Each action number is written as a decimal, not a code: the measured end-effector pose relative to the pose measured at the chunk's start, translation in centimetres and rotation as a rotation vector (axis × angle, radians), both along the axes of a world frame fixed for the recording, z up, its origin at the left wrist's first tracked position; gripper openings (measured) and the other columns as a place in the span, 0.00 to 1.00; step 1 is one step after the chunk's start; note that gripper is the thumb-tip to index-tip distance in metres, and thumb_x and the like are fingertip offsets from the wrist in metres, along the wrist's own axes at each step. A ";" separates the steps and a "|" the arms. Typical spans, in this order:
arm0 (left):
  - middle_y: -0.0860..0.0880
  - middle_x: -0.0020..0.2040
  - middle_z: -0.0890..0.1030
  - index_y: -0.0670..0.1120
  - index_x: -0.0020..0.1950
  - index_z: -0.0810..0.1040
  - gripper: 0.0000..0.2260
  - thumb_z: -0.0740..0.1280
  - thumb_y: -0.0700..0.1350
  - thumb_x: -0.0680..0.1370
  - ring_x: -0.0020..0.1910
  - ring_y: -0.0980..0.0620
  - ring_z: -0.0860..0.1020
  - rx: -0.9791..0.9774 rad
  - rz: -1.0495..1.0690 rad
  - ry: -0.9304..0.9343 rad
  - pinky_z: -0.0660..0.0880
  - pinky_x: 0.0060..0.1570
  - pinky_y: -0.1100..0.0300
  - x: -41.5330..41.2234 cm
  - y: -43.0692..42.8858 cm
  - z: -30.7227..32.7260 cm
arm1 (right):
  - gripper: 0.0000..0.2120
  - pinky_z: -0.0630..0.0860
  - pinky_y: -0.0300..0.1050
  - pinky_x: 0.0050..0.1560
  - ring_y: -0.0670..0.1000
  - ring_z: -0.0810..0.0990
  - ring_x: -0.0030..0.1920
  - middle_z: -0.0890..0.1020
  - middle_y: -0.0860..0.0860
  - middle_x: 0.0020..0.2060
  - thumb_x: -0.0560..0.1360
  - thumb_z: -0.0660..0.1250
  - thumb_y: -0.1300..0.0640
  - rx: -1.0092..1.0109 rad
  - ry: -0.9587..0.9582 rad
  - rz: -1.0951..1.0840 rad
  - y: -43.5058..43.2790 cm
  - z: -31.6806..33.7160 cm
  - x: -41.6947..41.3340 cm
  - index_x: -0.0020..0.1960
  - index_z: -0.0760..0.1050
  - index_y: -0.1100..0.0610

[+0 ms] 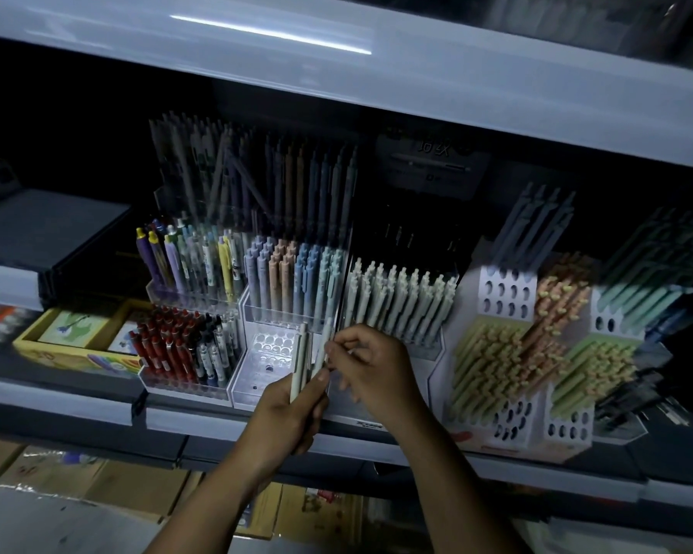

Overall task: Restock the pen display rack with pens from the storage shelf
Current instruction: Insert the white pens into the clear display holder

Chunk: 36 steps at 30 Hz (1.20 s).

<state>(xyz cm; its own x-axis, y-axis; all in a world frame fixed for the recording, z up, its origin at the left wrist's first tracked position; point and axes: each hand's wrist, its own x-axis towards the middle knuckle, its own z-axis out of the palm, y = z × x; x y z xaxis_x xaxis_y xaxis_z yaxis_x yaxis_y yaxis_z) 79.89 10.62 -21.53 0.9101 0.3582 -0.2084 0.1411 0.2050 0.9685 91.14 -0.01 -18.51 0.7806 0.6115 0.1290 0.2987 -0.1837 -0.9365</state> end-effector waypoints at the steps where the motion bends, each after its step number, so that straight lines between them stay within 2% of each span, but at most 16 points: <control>1: 0.46 0.25 0.65 0.40 0.38 0.70 0.21 0.63 0.55 0.82 0.20 0.51 0.60 0.001 -0.005 -0.004 0.58 0.26 0.60 0.0 0.0 0.0 | 0.05 0.74 0.42 0.27 0.50 0.79 0.27 0.83 0.50 0.33 0.79 0.70 0.60 0.004 0.016 -0.011 -0.1 -0.1 0.1 0.44 0.79 0.57; 2: 0.45 0.26 0.66 0.36 0.40 0.71 0.22 0.63 0.55 0.82 0.20 0.51 0.61 -0.010 -0.002 -0.008 0.59 0.26 0.60 0.0 0.0 -0.1 | 0.06 0.75 0.44 0.27 0.52 0.79 0.25 0.83 0.51 0.32 0.79 0.70 0.61 0.021 0.036 -0.028 -0.1 -0.1 0.2 0.44 0.79 0.59; 4: 0.45 0.31 0.70 0.32 0.53 0.75 0.21 0.62 0.53 0.84 0.22 0.51 0.62 -0.053 0.025 -0.020 0.59 0.26 0.61 0.1 0.1 -0.2 | 0.07 0.77 0.49 0.27 0.56 0.78 0.24 0.82 0.55 0.30 0.80 0.68 0.63 0.097 0.072 -0.102 -0.1 -0.3 0.6 0.43 0.77 0.61; 6: 0.45 0.34 0.72 0.38 0.62 0.78 0.17 0.61 0.51 0.85 0.22 0.52 0.63 -0.081 0.044 -0.032 0.60 0.25 0.62 0.0 0.1 -0.1 | 0.06 0.79 0.53 0.28 0.60 0.79 0.25 0.82 0.58 0.31 0.80 0.67 0.65 0.206 0.106 -0.206 -0.4 -0.4 1.3 0.44 0.77 0.63; 9: 0.45 0.34 0.72 0.48 0.64 0.82 0.14 0.61 0.51 0.85 0.22 0.52 0.63 -0.084 0.058 -0.057 0.60 0.24 0.63 0.1 0.3 0.1 | 0.04 0.82 0.55 0.30 0.63 0.83 0.29 0.83 0.61 0.32 0.80 0.67 0.66 0.333 0.123 -0.349 -1.4 -0.2 2.6 0.47 0.77 0.66; 12: 0.45 0.33 0.71 0.49 0.64 0.81 0.13 0.60 0.50 0.85 0.22 0.52 0.62 -0.078 0.064 -0.070 0.60 0.24 0.63 0.1 0.3 0.1 | 0.05 0.83 0.57 0.34 0.63 0.85 0.32 0.84 0.60 0.32 0.81 0.66 0.65 0.392 0.089 -0.501 -2.5 -0.7 4.2 0.48 0.76 0.67; 15: 0.47 0.32 0.69 0.46 0.62 0.82 0.13 0.60 0.48 0.86 0.23 0.52 0.62 -0.076 0.073 -0.060 0.59 0.25 0.63 0.3 0.4 -0.1 | 0.04 0.84 0.62 0.38 0.58 0.87 0.35 0.84 0.56 0.34 0.81 0.67 0.63 0.364 -0.070 -0.574 -3.3 -1.6 5.7 0.47 0.76 0.62; 18: 0.47 0.32 0.67 0.47 0.60 0.82 0.13 0.60 0.49 0.86 0.24 0.51 0.62 -0.072 0.072 -0.053 0.57 0.27 0.61 0.6 0.5 -0.4 | 0.05 0.85 0.59 0.39 0.52 0.88 0.38 0.85 0.51 0.37 0.82 0.67 0.61 0.306 -0.230 -0.601 -3.3 -1.7 6.4 0.47 0.76 0.58; 21: 0.48 0.32 0.69 0.48 0.61 0.81 0.11 0.62 0.50 0.85 0.24 0.51 0.62 -0.079 0.094 -0.039 0.56 0.28 0.61 0.9 0.5 -0.4 | 0.05 0.85 0.56 0.40 0.48 0.87 0.39 0.85 0.49 0.38 0.82 0.67 0.60 0.278 -0.311 -0.598 -3.0 -1.6 6.7 0.47 0.75 0.54; 24: 0.48 0.32 0.69 0.47 0.61 0.81 0.11 0.62 0.49 0.85 0.24 0.51 0.62 -0.078 0.106 -0.037 0.56 0.28 0.61 1.0 0.5 -0.3 | 0.08 0.83 0.53 0.38 0.45 0.85 0.38 0.83 0.48 0.34 0.82 0.66 0.60 0.171 -0.432 -0.556 -2.8 -1.9 7.2 0.44 0.74 0.57; 29: 0.48 0.32 0.69 0.45 0.61 0.79 0.11 0.62 0.49 0.85 0.24 0.51 0.62 -0.093 0.106 -0.012 0.57 0.27 0.62 0.9 0.4 -0.4 | 0.12 0.78 0.57 0.32 0.55 0.81 0.33 0.78 0.54 0.30 0.81 0.64 0.58 -0.015 -0.557 -0.426 -1.9 -3.2 8.3 0.40 0.68 0.57; 32: 0.48 0.32 0.69 0.40 0.59 0.74 0.11 0.63 0.48 0.85 0.23 0.51 0.61 -0.098 0.088 -0.011 0.56 0.26 0.62 0.7 0.4 -0.4 | 0.13 0.77 0.53 0.30 0.53 0.78 0.31 0.75 0.52 0.28 0.80 0.64 0.58 -0.105 -0.646 -0.408 -1.4 -3.3 8.6 0.38 0.65 0.55; 36: 0.49 0.33 0.70 0.43 0.55 0.71 0.08 0.62 0.48 0.85 0.24 0.51 0.61 -0.115 0.079 -0.012 0.56 0.27 0.61 0.5 0.5 -0.3 | 0.16 0.74 0.50 0.31 0.53 0.73 0.28 0.71 0.51 0.27 0.78 0.66 0.62 -0.158 -0.694 -0.417 -1.1 -3.4 8.6 0.37 0.62 0.52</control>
<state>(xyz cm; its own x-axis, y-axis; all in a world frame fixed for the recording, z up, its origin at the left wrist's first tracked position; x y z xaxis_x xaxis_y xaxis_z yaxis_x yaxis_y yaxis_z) 80.36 11.12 -21.87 0.8829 0.4029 -0.2412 0.1085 0.3248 0.9395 99.77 -1.15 -21.94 0.7220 0.3408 0.6021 0.6780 -0.5218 -0.5177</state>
